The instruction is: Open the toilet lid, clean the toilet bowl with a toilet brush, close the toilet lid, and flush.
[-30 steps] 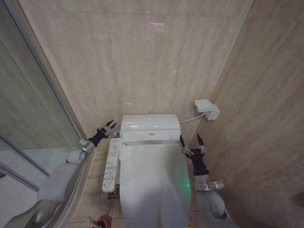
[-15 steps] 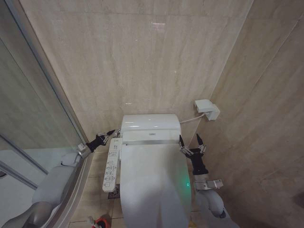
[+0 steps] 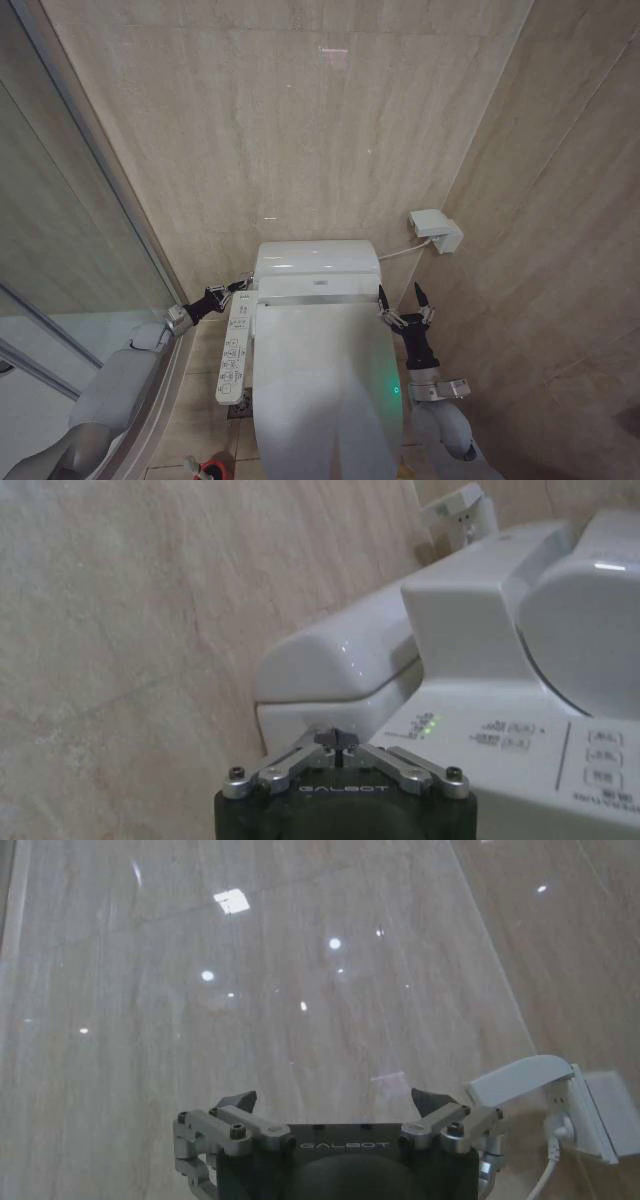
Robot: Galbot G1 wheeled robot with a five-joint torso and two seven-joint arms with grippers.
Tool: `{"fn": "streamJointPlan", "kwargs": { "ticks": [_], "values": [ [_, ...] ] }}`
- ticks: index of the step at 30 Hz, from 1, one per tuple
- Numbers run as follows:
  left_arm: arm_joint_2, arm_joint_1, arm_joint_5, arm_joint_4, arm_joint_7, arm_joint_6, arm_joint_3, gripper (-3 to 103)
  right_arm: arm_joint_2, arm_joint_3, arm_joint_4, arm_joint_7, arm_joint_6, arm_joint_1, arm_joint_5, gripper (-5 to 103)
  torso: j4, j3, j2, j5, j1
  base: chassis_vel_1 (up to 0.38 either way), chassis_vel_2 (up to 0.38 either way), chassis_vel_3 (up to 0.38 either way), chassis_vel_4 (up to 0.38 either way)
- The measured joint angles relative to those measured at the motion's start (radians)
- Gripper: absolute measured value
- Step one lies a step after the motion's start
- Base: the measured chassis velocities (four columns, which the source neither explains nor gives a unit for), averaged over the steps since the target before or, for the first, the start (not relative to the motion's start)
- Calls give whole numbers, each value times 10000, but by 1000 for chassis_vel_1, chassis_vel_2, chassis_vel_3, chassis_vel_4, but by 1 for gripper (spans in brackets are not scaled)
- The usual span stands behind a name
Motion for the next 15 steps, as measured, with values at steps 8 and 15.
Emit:
{"fn": "streamJointPlan", "kwargs": {
  "ticks": [8, 15],
  "values": [
    [-130, -106, 235, 292, -39, -41, 26, 0, 16, 0, -25, 3, 26, -39, 2, 100, 1, 0, 0, 0, 0, 0, 0, 0, 0],
    [-287, -234, 600, 550, -406, -78, 208, 0, 10, 14, -60, 3, 77, -79, 27, 100, 0, -1, 0, 0, -1, 0, 0, 0, 0]
  ]
}}
